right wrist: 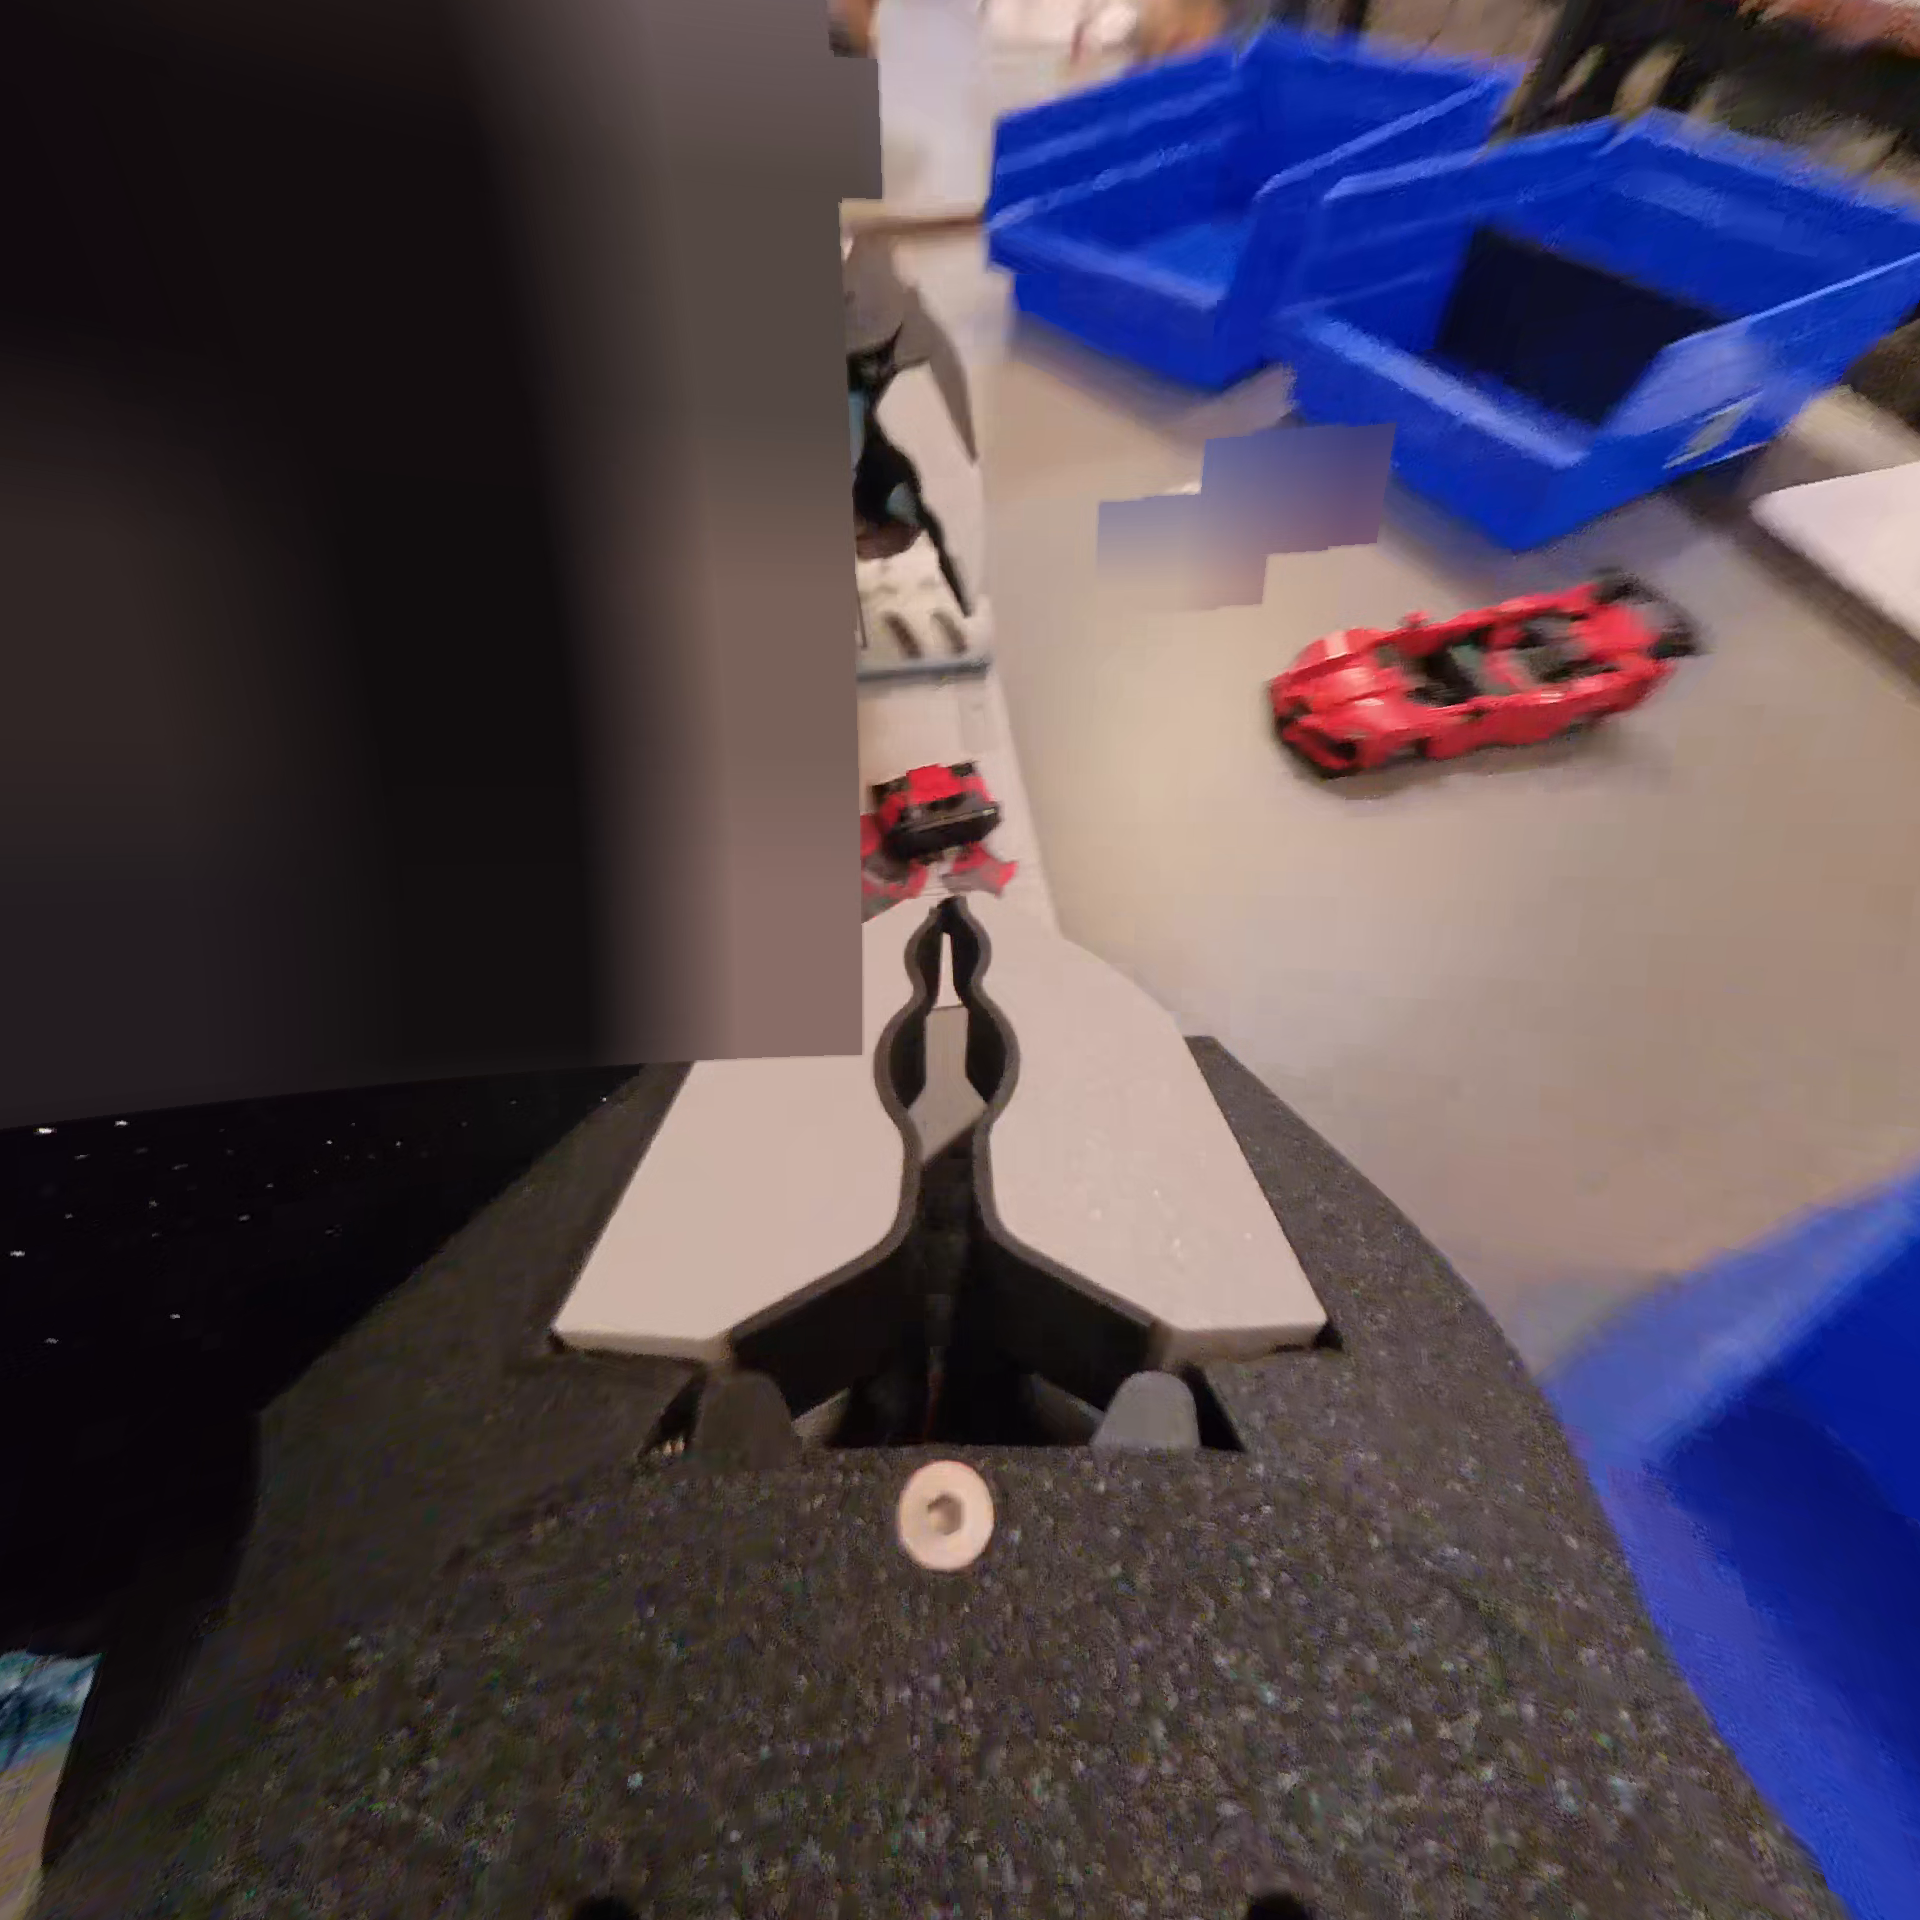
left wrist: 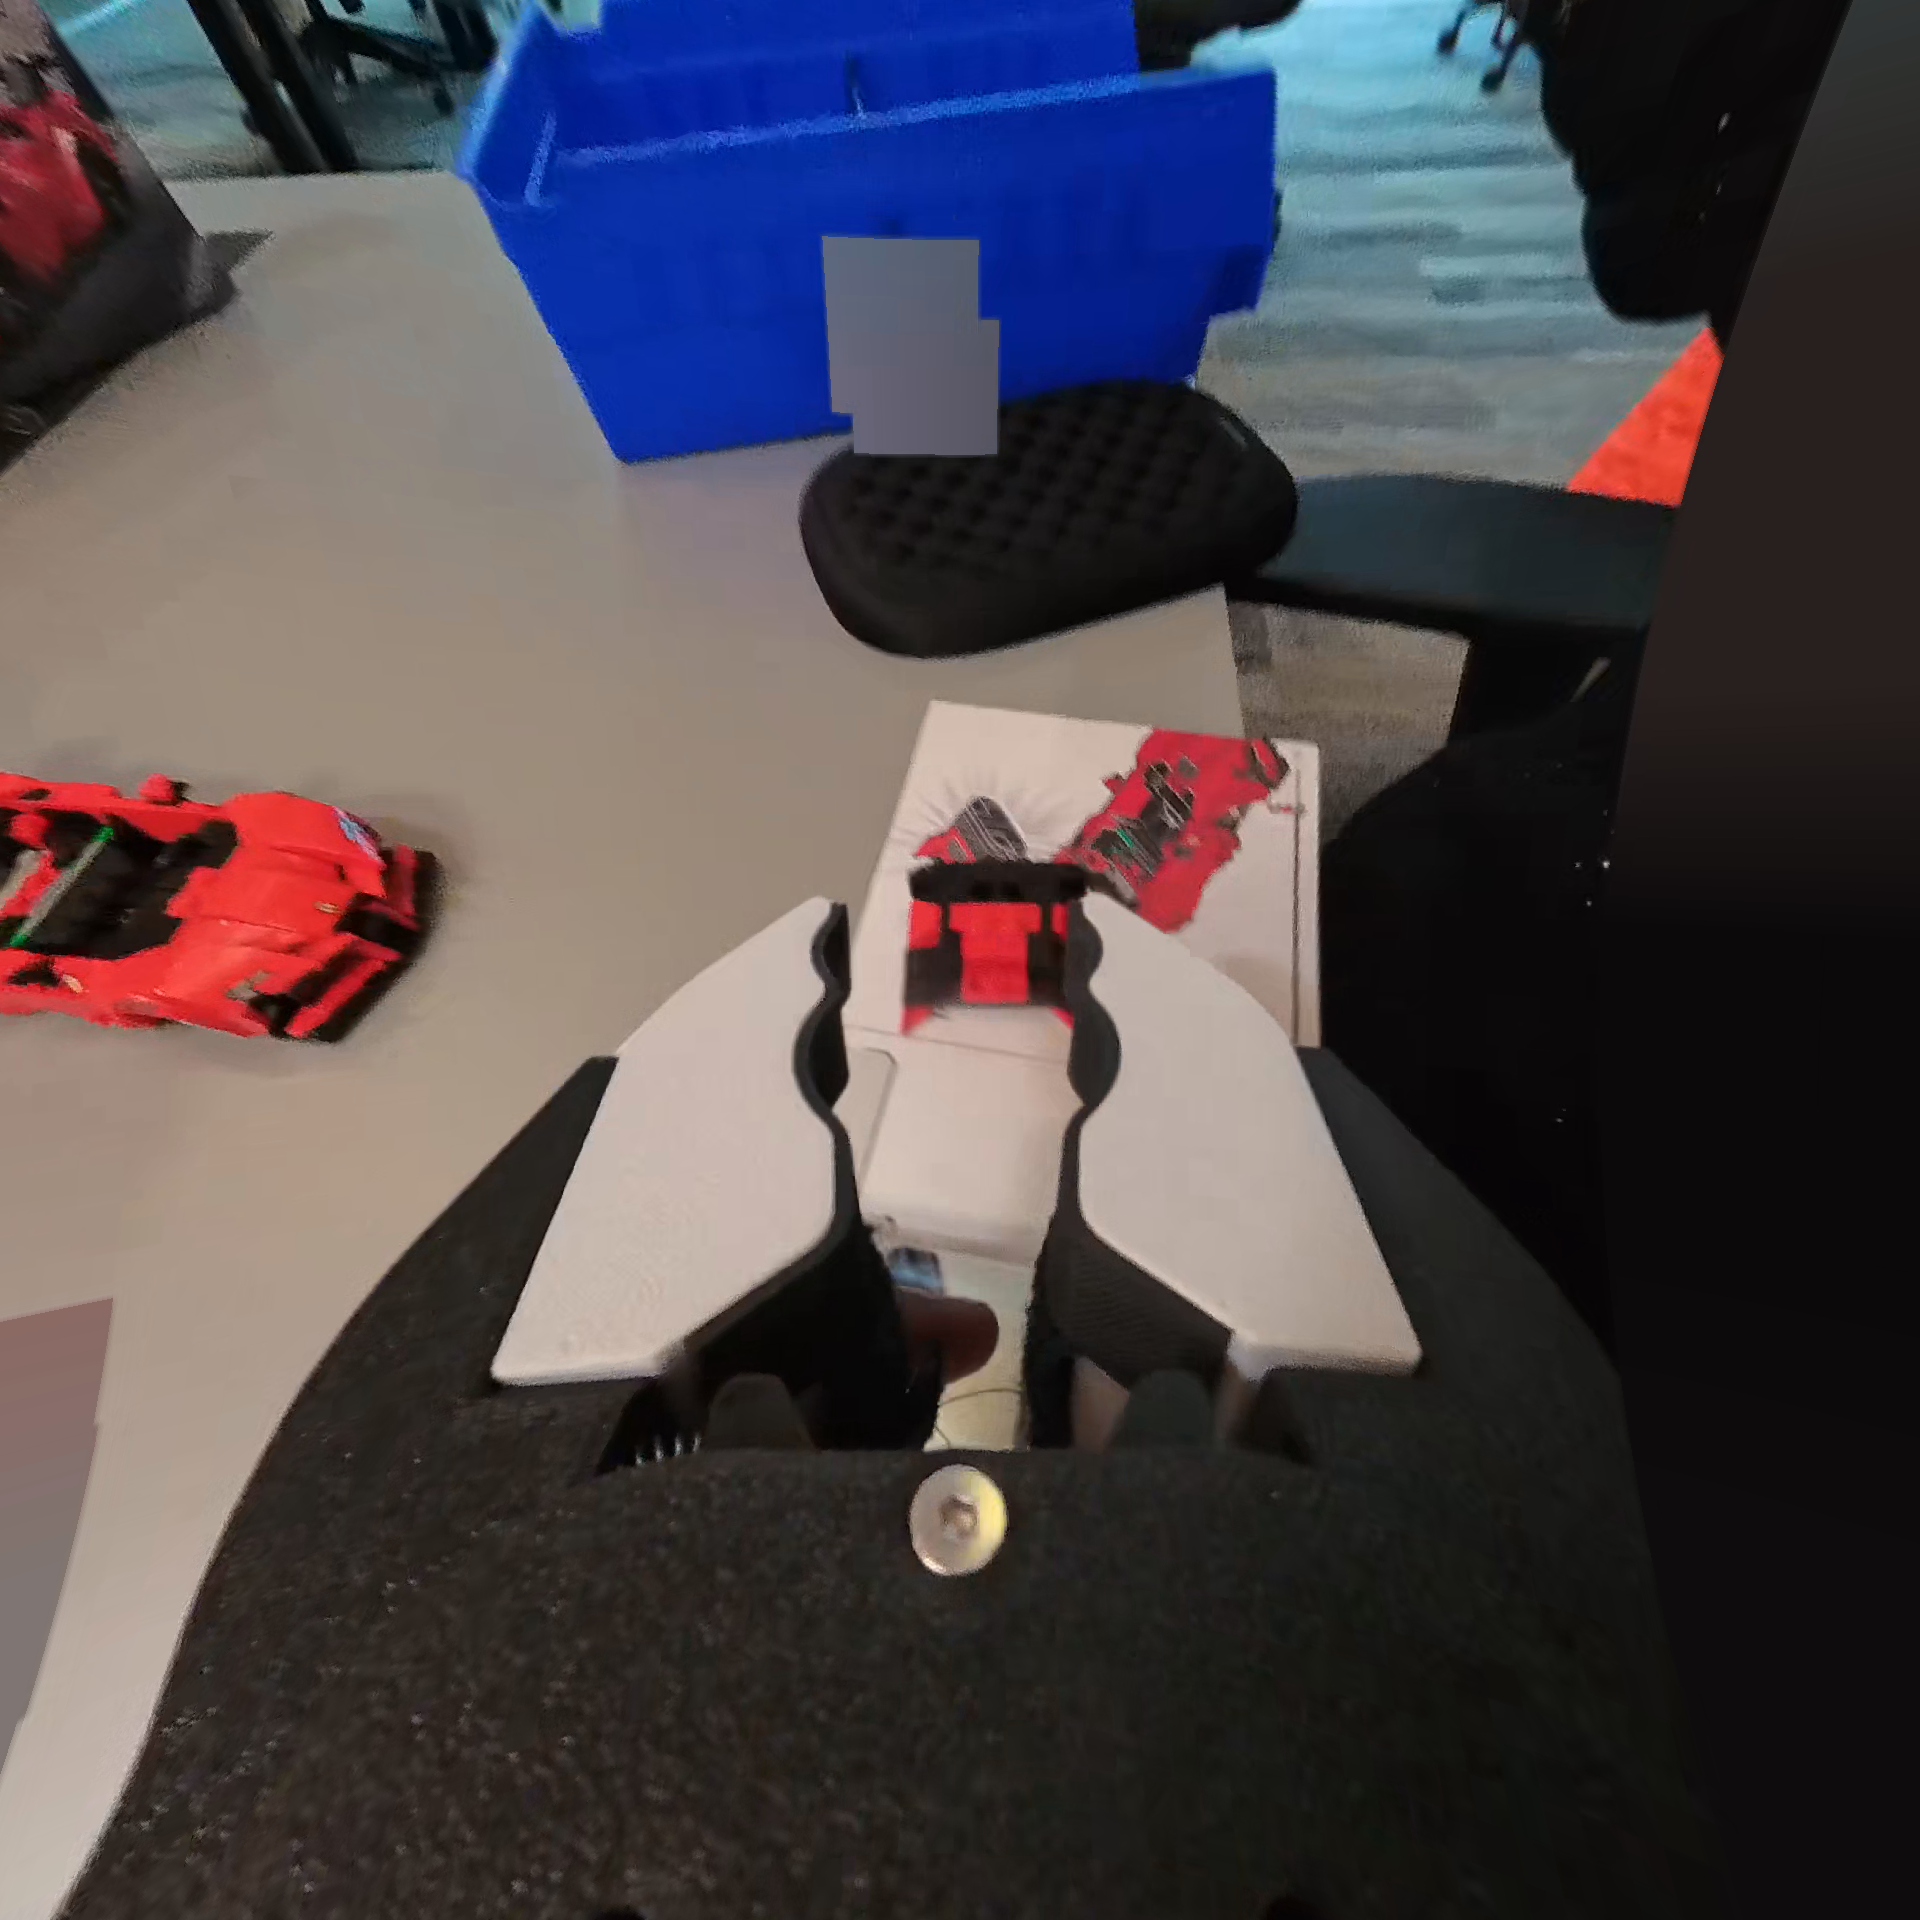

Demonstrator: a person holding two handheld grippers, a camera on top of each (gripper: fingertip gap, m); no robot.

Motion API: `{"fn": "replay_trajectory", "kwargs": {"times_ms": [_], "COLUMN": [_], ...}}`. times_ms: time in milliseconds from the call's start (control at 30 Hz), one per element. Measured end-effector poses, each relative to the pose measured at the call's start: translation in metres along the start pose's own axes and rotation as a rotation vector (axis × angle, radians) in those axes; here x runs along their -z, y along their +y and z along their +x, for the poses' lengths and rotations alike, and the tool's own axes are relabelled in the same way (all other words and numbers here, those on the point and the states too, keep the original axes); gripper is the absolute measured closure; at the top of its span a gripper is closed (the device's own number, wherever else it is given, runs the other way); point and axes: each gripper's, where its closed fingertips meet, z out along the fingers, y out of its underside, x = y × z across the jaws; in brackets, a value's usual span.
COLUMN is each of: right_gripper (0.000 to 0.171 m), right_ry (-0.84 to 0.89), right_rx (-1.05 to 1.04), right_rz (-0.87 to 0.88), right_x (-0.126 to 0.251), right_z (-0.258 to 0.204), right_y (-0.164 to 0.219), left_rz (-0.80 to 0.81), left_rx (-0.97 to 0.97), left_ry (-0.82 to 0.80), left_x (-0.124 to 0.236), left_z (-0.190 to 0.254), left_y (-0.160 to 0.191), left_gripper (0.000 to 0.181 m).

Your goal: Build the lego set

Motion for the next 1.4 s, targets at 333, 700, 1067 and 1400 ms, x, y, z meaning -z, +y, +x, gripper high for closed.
{"fn": "replay_trajectory", "kwargs": {"times_ms": [333, 700, 1067, 1400], "right_gripper": [0.17, 0.17, 0.17, 0.17], "right_ry": [-0.232, -0.282, -0.257, -0.222], "right_rx": [0.086, 0.156, 0.174, 0.205], "right_rz": [-0.379, -0.615, -0.69, -0.721], "right_x": [-0.139, -0.175, -0.182, -0.18], "right_z": [-0.016, -0.008, -0.007, -0.007], "right_y": [0.021, 0.05, 0.056, 0.053], "left_rz": [-0.162, -0.202, -0.225, -0.224], "left_rx": [-0.004, 0.041, 0.056, 0.051], "left_ry": [-0.127, -0.107, -0.105, -0.117], "left_x": [-0.02, -0.041, -0.046, -0.045], "left_z": [0.024, 0.018, 0.017, 0.016], "left_y": [0.034, 0.042, 0.046, 0.046], "left_gripper": [0.134, 0.146, 0.164, 0.162]}}
